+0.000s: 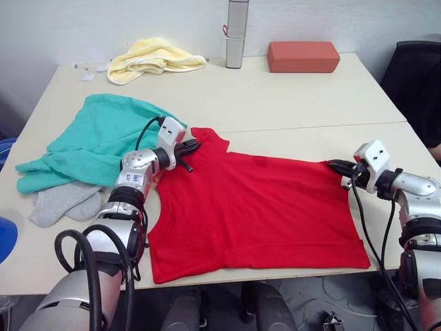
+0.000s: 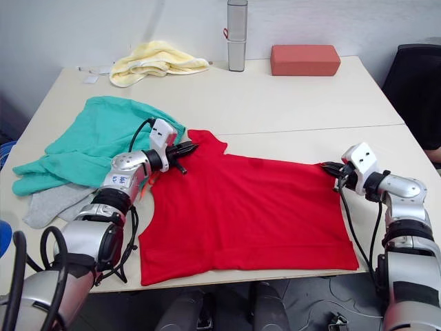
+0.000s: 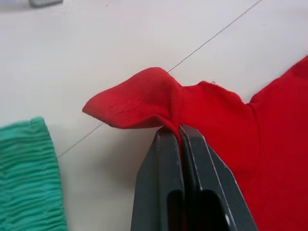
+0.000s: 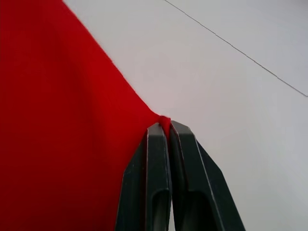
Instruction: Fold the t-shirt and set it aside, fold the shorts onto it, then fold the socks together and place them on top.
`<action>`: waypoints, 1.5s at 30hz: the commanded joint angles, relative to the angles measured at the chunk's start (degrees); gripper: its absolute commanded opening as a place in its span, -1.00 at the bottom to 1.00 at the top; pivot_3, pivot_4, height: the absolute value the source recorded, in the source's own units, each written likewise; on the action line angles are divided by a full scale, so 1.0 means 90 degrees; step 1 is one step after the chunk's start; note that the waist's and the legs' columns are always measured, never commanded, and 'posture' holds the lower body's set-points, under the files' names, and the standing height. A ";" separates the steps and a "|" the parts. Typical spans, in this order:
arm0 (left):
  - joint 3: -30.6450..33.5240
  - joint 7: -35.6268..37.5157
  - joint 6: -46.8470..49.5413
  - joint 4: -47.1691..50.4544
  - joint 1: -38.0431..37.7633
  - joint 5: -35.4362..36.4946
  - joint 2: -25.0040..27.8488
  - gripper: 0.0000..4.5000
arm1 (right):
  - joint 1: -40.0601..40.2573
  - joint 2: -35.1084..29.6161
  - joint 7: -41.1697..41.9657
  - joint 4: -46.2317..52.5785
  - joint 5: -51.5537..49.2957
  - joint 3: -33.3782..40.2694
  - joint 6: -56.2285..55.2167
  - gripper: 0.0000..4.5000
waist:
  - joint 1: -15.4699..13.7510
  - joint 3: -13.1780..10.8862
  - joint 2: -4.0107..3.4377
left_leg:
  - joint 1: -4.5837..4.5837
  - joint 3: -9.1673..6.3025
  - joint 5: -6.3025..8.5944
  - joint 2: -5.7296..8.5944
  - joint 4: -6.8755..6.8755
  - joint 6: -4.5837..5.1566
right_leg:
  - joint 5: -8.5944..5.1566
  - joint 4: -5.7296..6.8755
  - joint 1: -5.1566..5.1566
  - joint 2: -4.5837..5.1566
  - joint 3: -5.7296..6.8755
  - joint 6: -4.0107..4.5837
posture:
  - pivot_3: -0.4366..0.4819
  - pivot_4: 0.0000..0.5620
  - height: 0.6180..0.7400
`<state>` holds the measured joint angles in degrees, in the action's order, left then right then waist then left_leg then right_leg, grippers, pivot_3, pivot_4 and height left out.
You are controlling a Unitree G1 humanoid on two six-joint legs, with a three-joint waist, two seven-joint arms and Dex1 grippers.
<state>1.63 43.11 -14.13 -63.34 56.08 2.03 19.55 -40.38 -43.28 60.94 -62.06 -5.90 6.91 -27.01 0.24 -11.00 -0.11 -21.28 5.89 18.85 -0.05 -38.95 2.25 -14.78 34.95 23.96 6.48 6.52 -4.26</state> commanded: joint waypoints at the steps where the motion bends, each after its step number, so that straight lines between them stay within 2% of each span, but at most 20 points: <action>1: -0.0073 0.0036 -0.1089 0.0423 -0.0271 -0.0161 0.0240 -1.00 | 0.0305 -0.0162 0.0049 0.0361 -0.0106 0.0173 -0.0792 -0.97 | 0.0003 0.0000 0.0000 | 0.0001 0.0001 0.0000 0.0000 0.0000 0.0000 | 0.0000 0.0000 0.0000 0.0000 0.0000 0.0000 | -0.05 -0.47 1.00; 8: -0.0231 0.0040 -0.2321 0.0551 -0.0679 -0.0360 0.0471 -1.00 | 0.0635 -0.0294 -0.0449 0.0269 0.0175 0.0126 -0.1726 -0.97 | -0.0001 0.0000 0.0000 | 0.0004 0.0002 0.0001 -0.0002 0.0000 0.0003 | 0.0000 0.0001 0.0000 0.0002 -0.0005 0.0000 | -0.05 -0.47 1.00; 14: -0.0148 -0.0147 -0.2796 0.0654 -0.0899 -0.0306 0.0553 -1.00 | 0.0848 -0.0342 -0.1175 0.0274 0.0532 0.0094 -0.2646 -0.97 | -0.0004 0.0000 0.0000 | 0.0003 0.0002 0.0003 -0.0002 -0.0001 0.0007 | 0.0000 -0.0001 -0.0001 0.0005 -0.0004 0.0000 | -0.05 -0.47 1.00; 20: -0.0231 -0.0220 -0.3114 0.0824 -0.1150 -0.0370 0.0604 -1.00 | 0.1045 -0.0533 -0.2088 0.0399 0.1369 -0.0191 -0.3762 -0.97 | 0.0001 0.0000 0.0000 | 0.0005 0.0004 0.0003 -0.0002 0.0000 0.0007 | 0.0000 0.0000 -0.0001 0.0005 -0.0005 0.0000 | -0.05 -0.47 1.00; 27: -0.0313 -0.0303 -0.3349 0.1140 -0.1550 -0.0447 0.0638 -1.00 | 0.1387 -0.0659 -0.2653 0.0385 0.1797 -0.0472 -0.4223 -0.97 | -0.0003 0.0000 0.0000 | 0.0006 0.0007 0.0003 -0.0003 -0.0001 0.0012 | 0.0000 0.0000 -0.0002 0.0004 -0.0007 0.0000 | -0.05 -0.47 1.00; 37: -0.0467 -0.0020 -0.3537 0.1770 -0.2162 -0.0391 0.0792 -1.00 | 0.1613 -0.0858 -0.3402 0.0442 0.2328 -0.0794 -0.4528 -0.97 | -0.0004 0.0000 0.0000 | 0.0009 0.0008 0.0004 -0.0004 -0.0001 0.0014 | 0.0000 0.0000 -0.0004 0.0005 -0.0010 0.0000 | -0.05 -0.47 1.00; 39: -0.0497 0.0240 -0.3528 0.1888 -0.2291 -0.0272 0.0841 -0.80 | 0.1643 -0.0878 -0.3467 0.0468 0.2324 -0.0813 -0.4488 -1.00 | 0.0001 0.0000 0.0000 | 0.0009 0.0008 0.0004 -0.0005 -0.0002 0.0014 | 0.0000 -0.0001 -0.0004 0.0004 -0.0010 0.0000 | -0.05 -0.47 1.00; 40: -0.0497 0.0300 -0.3534 0.1931 -0.2335 -0.0244 0.0861 -0.73 | 0.1668 -0.0863 -0.3345 0.0483 0.2166 -0.0813 -0.4446 -1.00 | 0.0003 0.0000 0.0000 | 0.0010 0.0010 0.0005 -0.0005 -0.0002 0.0014 | 0.0000 0.0000 -0.0004 0.0004 -0.0012 0.0000 | -0.05 -0.47 1.00; 42: -0.0471 0.0449 -0.3471 0.2081 -0.2447 -0.0130 0.0931 -0.45 | 0.1815 -0.0827 -0.2791 0.0630 0.1542 -0.0809 -0.4330 -1.00 | 0.0000 0.0000 0.0000 | 0.0011 0.0010 0.0005 -0.0006 -0.0001 0.0015 | 0.0000 -0.0001 -0.0004 0.0004 -0.0012 0.0000 | -0.05 -0.47 1.00; 45: -0.0382 0.0822 -0.3178 0.2386 -0.2609 0.0236 0.1069 -0.04 | 0.2082 -0.0924 -0.2220 0.0961 0.0893 -0.0809 -0.4206 -0.69 | -0.0004 0.0000 0.0000 | 0.0011 0.0008 0.0006 -0.0008 -0.0002 0.0016 | 0.0000 -0.0003 -0.0007 0.0004 -0.0009 0.0000 | -0.05 -0.47 1.00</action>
<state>-2.85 49.06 -43.59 -44.68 33.02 1.57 28.08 -22.33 -49.53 38.33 -55.54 6.51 -1.06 -65.32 0.20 -10.99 -0.12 -21.18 5.95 18.91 -0.13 -38.98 2.42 -14.78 34.92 23.87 6.52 6.44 -4.26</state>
